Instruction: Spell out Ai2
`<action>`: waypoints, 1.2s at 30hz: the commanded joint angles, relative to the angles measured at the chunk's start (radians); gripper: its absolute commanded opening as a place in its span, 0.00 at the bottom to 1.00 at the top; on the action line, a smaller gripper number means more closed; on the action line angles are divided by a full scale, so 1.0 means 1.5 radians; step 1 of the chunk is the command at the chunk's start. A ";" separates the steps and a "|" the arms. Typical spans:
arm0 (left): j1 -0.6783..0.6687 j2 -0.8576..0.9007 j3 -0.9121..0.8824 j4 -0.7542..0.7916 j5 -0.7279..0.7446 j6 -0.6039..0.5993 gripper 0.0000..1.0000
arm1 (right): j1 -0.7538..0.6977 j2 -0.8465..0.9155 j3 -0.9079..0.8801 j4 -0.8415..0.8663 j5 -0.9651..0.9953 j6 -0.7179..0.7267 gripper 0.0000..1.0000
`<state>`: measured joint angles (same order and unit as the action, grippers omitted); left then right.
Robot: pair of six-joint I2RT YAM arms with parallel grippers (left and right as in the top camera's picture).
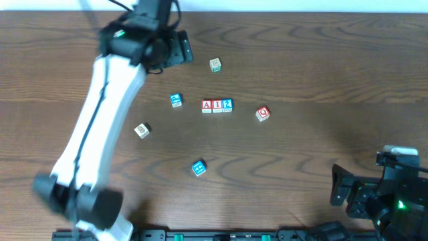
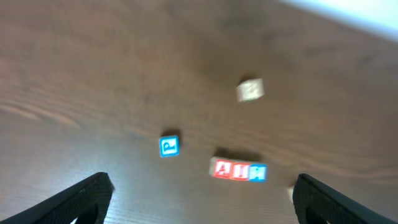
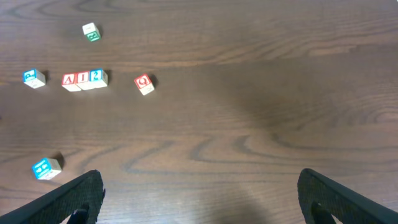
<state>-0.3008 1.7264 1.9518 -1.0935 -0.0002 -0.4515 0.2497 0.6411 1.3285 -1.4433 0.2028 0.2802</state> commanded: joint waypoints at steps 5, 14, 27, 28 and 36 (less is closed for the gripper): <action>0.004 -0.130 0.007 -0.006 -0.005 0.007 0.96 | -0.005 -0.001 0.000 -0.001 0.007 -0.005 0.99; 0.005 -0.214 0.007 -0.185 -0.024 0.051 0.96 | -0.005 -0.001 0.000 -0.001 0.007 -0.005 0.99; 0.071 -0.416 -0.033 -0.296 -0.092 0.201 0.95 | -0.005 -0.001 0.000 -0.001 0.007 -0.005 0.99; 0.099 -0.447 -0.060 -0.288 -0.072 0.209 0.95 | -0.005 -0.001 0.000 -0.001 0.007 -0.005 0.99; 0.250 -0.729 -0.403 -0.060 0.026 0.316 0.95 | -0.005 -0.001 0.000 -0.001 0.007 -0.005 0.99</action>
<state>0.0364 0.7208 1.4857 -1.2453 -0.0147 -0.0391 0.2497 0.6411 1.3281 -1.4433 0.2024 0.2802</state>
